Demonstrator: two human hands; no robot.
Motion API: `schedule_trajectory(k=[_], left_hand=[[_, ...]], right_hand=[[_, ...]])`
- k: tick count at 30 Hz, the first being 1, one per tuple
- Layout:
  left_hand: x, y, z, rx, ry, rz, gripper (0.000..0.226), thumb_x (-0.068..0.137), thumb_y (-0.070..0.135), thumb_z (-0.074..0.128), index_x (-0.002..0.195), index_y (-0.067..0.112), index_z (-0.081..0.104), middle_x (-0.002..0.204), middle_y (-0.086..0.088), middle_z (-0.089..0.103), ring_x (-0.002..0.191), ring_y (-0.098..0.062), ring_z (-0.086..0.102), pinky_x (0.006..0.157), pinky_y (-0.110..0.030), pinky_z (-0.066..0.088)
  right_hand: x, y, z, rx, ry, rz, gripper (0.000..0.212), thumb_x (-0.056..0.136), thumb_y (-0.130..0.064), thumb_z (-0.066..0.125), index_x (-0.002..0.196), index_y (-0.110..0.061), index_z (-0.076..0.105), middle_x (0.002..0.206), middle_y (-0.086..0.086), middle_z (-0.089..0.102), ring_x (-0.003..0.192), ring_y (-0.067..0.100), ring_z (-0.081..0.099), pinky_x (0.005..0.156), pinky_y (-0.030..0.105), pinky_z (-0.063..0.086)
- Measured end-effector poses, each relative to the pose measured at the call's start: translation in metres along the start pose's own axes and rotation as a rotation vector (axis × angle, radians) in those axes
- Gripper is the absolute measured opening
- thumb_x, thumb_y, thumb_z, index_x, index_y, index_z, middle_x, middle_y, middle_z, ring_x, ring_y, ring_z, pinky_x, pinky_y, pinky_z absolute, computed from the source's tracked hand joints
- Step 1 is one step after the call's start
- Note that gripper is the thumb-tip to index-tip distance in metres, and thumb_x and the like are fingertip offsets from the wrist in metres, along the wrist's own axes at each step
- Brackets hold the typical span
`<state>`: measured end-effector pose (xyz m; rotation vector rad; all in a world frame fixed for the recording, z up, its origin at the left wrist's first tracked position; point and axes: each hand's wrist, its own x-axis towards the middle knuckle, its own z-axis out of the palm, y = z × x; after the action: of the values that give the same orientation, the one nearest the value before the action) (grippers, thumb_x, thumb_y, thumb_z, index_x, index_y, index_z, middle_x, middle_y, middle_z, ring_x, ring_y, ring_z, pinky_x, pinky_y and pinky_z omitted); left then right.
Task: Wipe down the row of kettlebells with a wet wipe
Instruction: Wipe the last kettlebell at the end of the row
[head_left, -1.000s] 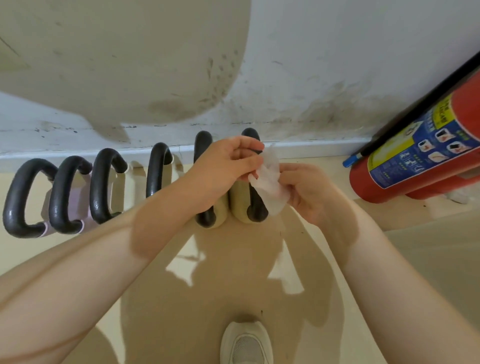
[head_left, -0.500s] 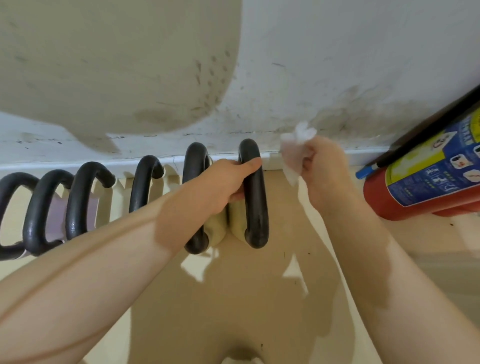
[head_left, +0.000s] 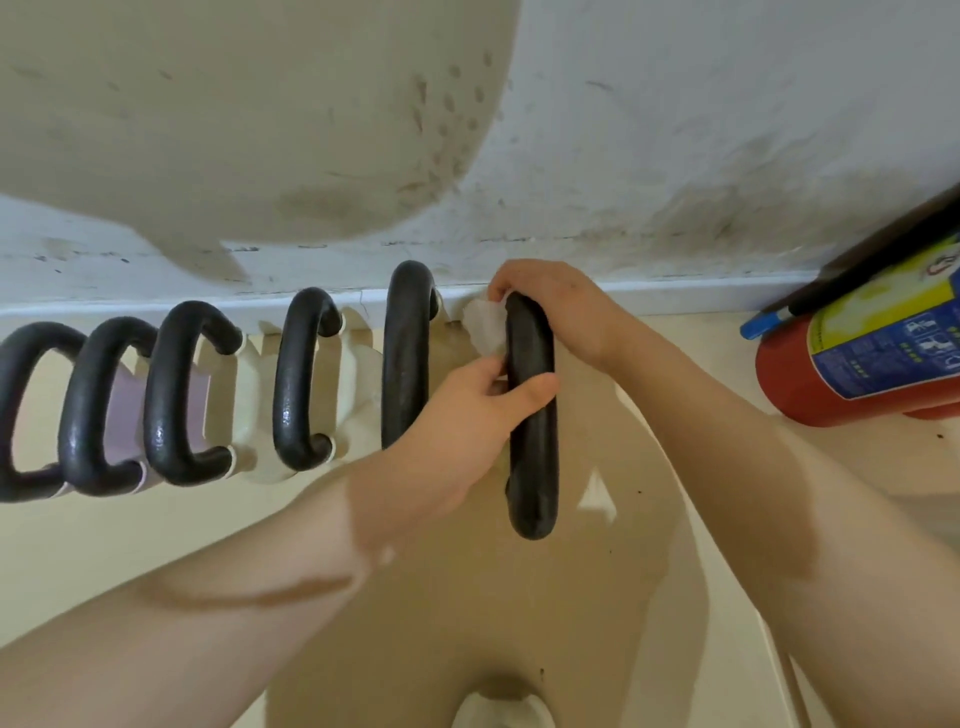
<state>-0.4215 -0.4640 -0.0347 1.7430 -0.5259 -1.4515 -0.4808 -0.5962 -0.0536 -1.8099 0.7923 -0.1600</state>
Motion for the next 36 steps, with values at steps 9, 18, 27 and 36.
schedule_trajectory(k=[9, 18, 27, 36], left_hand=[[0.012, 0.007, -0.007, -0.006, 0.059, -0.035, 0.021, 0.087, 0.035, 0.060, 0.099, 0.019, 0.064, 0.102, -0.006, 0.070, 0.099, -0.022, 0.065, 0.098, -0.042, 0.048], [0.016, 0.006, -0.010, -0.002, -0.001, -0.013, 0.022, 0.088, 0.031, 0.059, 0.103, 0.017, 0.065, 0.103, -0.009, 0.071, 0.098, -0.019, 0.067, 0.097, -0.036, 0.049], [0.016, 0.004, -0.011, 0.027, -0.006, 0.026, 0.020, 0.088, 0.030, 0.059, 0.102, 0.018, 0.065, 0.092, 0.000, 0.073, 0.087, -0.012, 0.069, 0.085, -0.028, 0.053], [0.028, 0.013, -0.013, 0.018, -0.025, -0.040, 0.030, 0.087, 0.036, 0.059, 0.107, 0.014, 0.064, 0.099, -0.004, 0.073, 0.093, -0.017, 0.069, 0.093, -0.034, 0.052]], right_hand=[[-0.004, 0.008, 0.002, 0.295, 0.162, -0.006, 0.066, 0.102, -0.036, 0.008, 0.088, -0.013, 0.069, 0.103, -0.006, 0.069, 0.101, 0.001, 0.061, 0.086, 0.010, 0.041], [-0.005, 0.001, 0.022, 0.315, 0.673, 0.170, 0.011, 0.087, -0.021, 0.062, 0.092, -0.016, 0.069, 0.081, -0.010, 0.065, 0.081, 0.005, 0.061, 0.083, 0.025, 0.050], [-0.014, -0.031, 0.027, 0.301, 0.254, 0.367, 0.029, 0.096, -0.026, 0.047, 0.118, -0.007, 0.054, 0.118, 0.008, 0.056, 0.107, 0.020, 0.054, 0.098, 0.036, 0.043], [-0.031, -0.019, 0.014, 0.626, 0.242, 0.454, 0.060, 0.093, -0.057, 0.032, 0.116, -0.009, 0.061, 0.105, 0.008, 0.069, 0.094, 0.019, 0.066, 0.084, 0.030, 0.051]])
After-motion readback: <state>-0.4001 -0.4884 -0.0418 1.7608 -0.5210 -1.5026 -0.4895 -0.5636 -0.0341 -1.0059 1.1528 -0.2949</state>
